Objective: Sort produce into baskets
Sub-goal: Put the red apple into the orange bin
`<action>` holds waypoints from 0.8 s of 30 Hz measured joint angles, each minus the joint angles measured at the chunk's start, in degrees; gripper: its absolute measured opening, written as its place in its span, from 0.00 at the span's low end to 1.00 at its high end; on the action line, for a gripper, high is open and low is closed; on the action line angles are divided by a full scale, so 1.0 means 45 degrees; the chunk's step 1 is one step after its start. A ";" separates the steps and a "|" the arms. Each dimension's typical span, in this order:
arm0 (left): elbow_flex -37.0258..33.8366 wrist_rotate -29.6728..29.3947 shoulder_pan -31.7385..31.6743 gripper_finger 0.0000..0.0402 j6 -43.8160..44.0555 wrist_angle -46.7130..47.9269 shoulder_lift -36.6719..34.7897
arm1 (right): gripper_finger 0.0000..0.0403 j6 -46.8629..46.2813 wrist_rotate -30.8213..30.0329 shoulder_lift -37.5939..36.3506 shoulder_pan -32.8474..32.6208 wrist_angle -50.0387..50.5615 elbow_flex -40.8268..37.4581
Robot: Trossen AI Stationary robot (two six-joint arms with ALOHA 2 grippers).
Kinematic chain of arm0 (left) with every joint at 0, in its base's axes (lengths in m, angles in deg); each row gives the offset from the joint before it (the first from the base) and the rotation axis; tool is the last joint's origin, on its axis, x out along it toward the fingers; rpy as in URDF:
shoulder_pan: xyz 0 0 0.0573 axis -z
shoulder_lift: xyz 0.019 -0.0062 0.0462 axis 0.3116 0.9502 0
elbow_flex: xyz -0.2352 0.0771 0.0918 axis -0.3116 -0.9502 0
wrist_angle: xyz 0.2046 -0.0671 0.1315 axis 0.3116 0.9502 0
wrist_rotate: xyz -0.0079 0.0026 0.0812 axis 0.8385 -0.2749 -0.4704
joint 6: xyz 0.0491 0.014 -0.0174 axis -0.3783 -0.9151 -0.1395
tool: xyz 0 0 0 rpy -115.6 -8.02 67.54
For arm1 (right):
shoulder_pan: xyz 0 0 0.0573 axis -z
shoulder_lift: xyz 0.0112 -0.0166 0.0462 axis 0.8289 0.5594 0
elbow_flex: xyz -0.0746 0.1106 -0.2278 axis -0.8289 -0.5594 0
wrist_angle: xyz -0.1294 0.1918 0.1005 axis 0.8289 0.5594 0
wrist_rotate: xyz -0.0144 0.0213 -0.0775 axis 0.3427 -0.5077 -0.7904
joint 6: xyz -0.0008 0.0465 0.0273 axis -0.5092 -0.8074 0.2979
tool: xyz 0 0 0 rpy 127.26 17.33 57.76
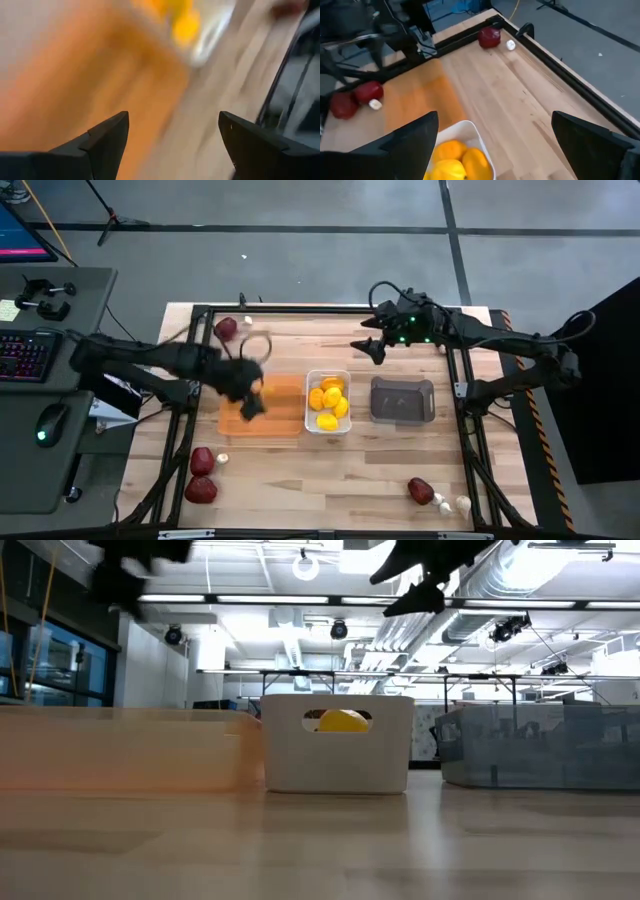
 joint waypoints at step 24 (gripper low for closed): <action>-0.0358 0.3240 0.7851 0.74 0.8024 0.3653 0.4886 | 0.94 0.0064 0.0804 0.1611 -0.0010 0.0036 -0.0005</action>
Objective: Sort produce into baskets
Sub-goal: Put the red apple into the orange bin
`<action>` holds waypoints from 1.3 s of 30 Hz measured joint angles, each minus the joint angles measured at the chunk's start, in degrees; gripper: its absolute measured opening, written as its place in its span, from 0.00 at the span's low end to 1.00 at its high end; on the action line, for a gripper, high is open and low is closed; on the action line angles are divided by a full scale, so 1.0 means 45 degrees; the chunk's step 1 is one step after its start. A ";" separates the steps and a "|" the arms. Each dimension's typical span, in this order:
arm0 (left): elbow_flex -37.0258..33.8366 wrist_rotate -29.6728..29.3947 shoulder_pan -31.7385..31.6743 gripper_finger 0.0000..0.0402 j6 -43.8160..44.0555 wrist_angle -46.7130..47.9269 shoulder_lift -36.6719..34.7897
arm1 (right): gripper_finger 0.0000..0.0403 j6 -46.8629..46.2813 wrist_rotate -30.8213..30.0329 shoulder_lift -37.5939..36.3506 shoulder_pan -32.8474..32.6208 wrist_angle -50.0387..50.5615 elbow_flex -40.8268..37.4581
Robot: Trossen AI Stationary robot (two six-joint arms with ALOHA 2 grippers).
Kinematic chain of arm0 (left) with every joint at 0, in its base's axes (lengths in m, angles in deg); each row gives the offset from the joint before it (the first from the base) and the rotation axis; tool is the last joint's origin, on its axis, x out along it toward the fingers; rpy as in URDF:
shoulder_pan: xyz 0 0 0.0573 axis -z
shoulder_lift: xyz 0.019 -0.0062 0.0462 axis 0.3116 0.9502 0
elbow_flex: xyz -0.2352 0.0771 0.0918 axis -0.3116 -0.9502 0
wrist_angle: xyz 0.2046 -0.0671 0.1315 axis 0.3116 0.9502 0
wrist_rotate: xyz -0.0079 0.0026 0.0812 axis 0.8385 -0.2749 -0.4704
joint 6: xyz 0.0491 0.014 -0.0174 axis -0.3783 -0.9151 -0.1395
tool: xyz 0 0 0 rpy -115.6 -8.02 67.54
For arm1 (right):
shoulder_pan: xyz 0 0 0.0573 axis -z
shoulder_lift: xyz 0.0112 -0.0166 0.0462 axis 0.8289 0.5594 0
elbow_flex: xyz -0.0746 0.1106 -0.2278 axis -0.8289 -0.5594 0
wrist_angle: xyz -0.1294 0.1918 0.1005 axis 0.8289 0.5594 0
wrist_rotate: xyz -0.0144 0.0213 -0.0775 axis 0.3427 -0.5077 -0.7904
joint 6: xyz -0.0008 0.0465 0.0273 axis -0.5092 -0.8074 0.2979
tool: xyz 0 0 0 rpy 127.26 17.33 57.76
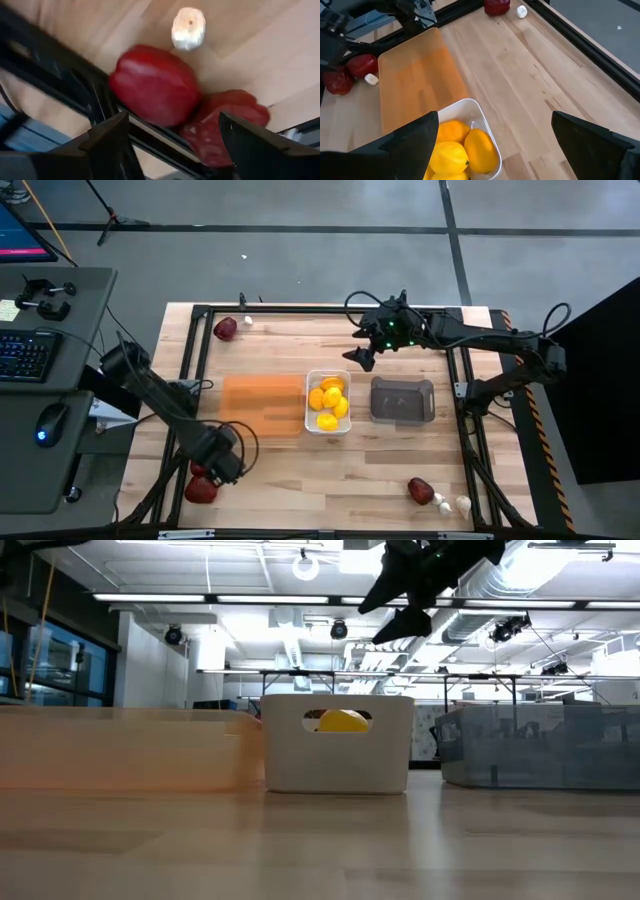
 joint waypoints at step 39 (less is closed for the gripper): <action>-0.3497 0.0148 0.0335 0.74 0.9762 -0.3314 -0.0798 | 0.94 -0.0141 -0.0005 0.0000 0.0000 -0.0004 -0.0005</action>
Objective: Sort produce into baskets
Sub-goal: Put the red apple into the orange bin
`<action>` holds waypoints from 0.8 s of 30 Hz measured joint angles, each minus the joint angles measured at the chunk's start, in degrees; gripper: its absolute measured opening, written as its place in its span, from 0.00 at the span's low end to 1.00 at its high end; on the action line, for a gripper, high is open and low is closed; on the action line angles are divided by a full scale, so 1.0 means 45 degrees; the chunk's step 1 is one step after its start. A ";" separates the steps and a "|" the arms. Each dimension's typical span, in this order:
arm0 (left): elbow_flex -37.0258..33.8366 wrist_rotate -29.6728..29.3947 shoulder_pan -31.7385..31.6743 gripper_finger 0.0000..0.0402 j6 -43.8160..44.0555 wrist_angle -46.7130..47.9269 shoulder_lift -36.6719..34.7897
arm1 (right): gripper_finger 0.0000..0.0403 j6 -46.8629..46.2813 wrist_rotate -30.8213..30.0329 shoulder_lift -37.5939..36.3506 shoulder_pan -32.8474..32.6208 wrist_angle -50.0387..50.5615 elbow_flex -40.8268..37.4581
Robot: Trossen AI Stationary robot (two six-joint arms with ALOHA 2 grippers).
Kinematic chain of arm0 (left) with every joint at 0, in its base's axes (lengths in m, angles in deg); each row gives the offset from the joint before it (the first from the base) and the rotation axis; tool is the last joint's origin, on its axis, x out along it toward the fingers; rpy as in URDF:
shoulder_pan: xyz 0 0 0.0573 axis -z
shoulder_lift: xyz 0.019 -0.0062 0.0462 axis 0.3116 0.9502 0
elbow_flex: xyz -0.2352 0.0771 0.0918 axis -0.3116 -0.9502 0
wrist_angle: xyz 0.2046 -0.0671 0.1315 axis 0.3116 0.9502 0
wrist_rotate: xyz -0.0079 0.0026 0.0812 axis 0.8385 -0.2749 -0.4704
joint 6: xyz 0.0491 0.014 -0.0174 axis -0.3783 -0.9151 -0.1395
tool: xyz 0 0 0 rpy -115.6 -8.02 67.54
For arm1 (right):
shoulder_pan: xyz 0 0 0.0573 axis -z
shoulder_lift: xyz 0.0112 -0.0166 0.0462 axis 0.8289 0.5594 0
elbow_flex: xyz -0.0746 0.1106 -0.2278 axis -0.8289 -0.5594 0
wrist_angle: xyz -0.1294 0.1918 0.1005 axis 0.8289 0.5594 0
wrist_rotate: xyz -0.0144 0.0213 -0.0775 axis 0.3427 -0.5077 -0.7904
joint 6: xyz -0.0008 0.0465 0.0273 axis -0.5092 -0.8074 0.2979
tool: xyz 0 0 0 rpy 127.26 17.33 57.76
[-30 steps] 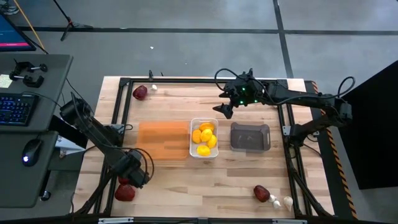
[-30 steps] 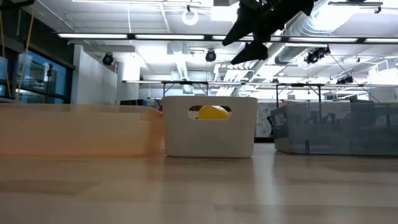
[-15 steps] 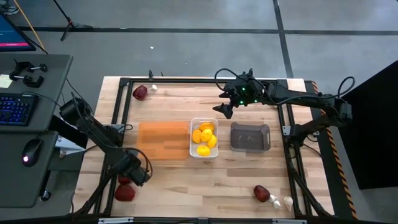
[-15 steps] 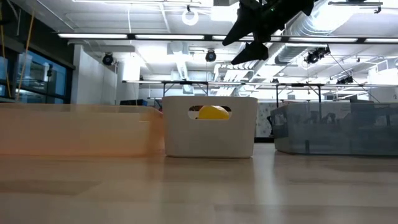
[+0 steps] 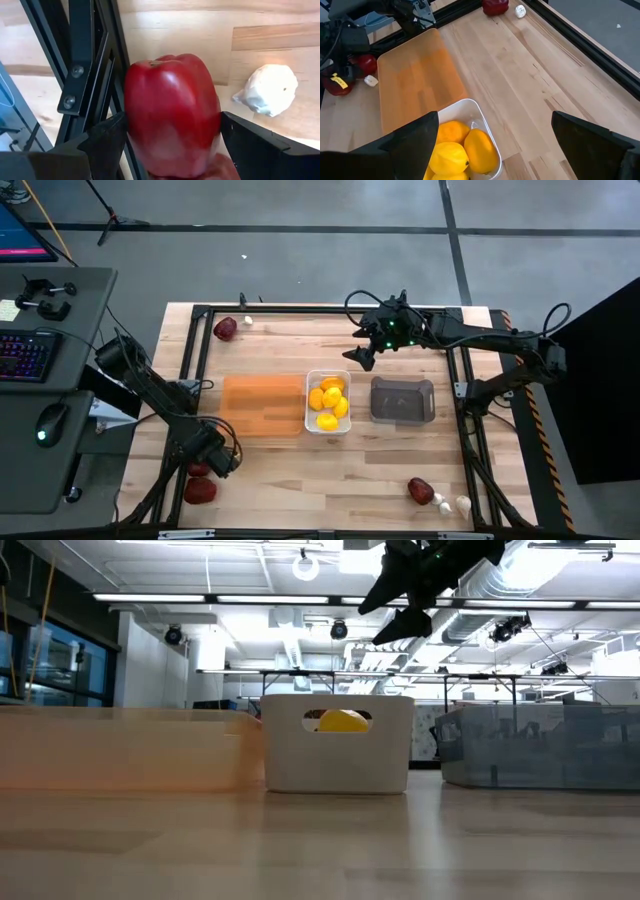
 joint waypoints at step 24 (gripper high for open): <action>0.0463 -0.1584 -0.0112 0.61 -0.0919 0.0527 0.0147 | 0.94 0.0427 -0.0010 -0.0005 0.0000 0.0023 -0.0005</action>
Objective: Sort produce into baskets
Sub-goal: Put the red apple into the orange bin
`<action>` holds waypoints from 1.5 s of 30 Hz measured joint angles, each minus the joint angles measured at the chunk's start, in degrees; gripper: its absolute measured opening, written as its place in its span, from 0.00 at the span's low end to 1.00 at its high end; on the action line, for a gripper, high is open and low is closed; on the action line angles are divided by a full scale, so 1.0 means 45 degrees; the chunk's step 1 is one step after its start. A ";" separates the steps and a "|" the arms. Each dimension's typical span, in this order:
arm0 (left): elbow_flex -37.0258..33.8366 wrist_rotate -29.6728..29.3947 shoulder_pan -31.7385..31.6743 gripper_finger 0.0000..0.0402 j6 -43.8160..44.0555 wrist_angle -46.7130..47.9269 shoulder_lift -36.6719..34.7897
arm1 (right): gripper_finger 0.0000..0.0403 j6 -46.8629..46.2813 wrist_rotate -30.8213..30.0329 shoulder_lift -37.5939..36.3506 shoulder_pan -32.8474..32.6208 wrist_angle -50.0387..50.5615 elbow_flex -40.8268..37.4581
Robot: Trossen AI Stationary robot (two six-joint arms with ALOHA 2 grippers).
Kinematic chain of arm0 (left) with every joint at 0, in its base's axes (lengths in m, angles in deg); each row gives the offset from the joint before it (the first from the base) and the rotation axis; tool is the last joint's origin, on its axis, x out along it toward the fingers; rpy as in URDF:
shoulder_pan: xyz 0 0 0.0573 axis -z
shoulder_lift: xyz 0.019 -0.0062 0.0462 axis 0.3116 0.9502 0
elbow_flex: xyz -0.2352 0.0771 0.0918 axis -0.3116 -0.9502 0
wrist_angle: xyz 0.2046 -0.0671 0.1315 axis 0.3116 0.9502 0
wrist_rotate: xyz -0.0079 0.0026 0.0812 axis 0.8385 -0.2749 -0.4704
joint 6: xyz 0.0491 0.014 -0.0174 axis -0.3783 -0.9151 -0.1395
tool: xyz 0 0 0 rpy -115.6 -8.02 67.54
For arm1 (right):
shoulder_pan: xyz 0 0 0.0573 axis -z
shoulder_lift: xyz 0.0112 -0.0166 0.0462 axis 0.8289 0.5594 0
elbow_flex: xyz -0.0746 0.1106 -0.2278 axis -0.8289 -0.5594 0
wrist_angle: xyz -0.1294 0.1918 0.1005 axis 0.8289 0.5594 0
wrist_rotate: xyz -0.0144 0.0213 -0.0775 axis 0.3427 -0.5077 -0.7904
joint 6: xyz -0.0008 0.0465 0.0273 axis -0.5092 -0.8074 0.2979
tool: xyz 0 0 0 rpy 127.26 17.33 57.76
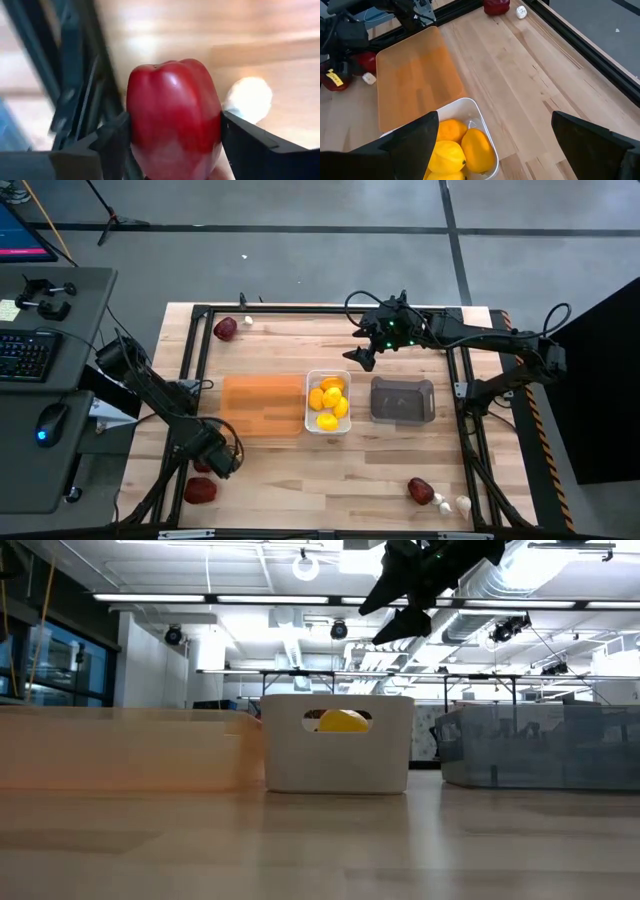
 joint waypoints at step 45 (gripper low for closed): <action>-0.0571 -0.6951 -0.7053 0.58 -1.7631 -0.9152 -0.6367 | 0.94 -0.0762 0.1057 -0.1277 -0.0208 0.3634 0.0000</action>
